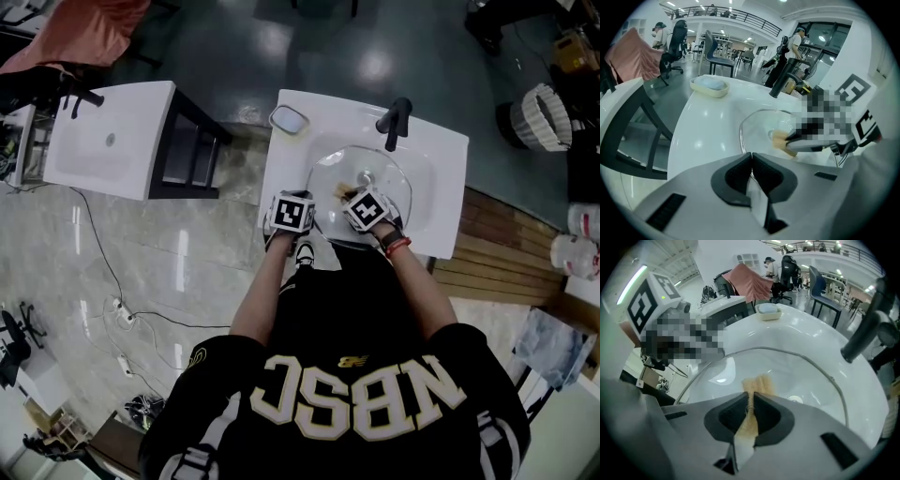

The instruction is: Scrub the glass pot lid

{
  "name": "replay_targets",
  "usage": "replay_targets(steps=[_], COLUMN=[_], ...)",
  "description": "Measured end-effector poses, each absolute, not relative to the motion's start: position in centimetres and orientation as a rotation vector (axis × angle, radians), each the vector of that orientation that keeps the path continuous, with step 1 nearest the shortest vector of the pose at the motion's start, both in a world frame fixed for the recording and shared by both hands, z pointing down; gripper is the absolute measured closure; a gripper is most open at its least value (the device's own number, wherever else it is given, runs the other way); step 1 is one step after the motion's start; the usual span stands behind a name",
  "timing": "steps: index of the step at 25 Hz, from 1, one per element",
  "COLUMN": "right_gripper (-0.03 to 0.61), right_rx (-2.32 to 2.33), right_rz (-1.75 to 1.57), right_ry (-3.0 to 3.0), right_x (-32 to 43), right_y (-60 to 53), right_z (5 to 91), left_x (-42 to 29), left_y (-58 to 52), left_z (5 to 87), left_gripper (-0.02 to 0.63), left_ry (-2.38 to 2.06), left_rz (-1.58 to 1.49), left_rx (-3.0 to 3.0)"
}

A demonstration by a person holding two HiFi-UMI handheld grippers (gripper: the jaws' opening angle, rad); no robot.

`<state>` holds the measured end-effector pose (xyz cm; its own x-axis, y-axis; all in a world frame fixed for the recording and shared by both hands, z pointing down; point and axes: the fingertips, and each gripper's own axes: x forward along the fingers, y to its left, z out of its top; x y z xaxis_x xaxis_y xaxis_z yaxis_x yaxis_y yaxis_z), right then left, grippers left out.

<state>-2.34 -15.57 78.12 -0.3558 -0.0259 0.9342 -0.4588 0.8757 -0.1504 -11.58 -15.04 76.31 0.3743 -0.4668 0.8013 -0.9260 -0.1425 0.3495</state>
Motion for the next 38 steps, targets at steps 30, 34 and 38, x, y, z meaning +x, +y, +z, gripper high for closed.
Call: replay_targets(steps=[30,34,38], right_gripper=[0.537,0.537,0.537], right_rx=[0.377,0.494,0.510], right_rz=[0.421,0.274,0.301], right_ry=[-1.826,-1.782,-1.735], right_x=[-1.4,0.0,2.7], right_y=[-16.2,-19.8,-20.3], right_z=[78.6,79.4,79.2], left_x=[-11.7,-11.6,-11.6], left_y=[-15.2,-15.2,-15.4], left_z=[76.4,76.5,76.5], left_gripper=[0.597,0.597,0.597], left_ry=[-1.230,-1.229,-1.233], left_rz=[0.680,0.697,0.719], left_rx=[1.772,1.773,1.782])
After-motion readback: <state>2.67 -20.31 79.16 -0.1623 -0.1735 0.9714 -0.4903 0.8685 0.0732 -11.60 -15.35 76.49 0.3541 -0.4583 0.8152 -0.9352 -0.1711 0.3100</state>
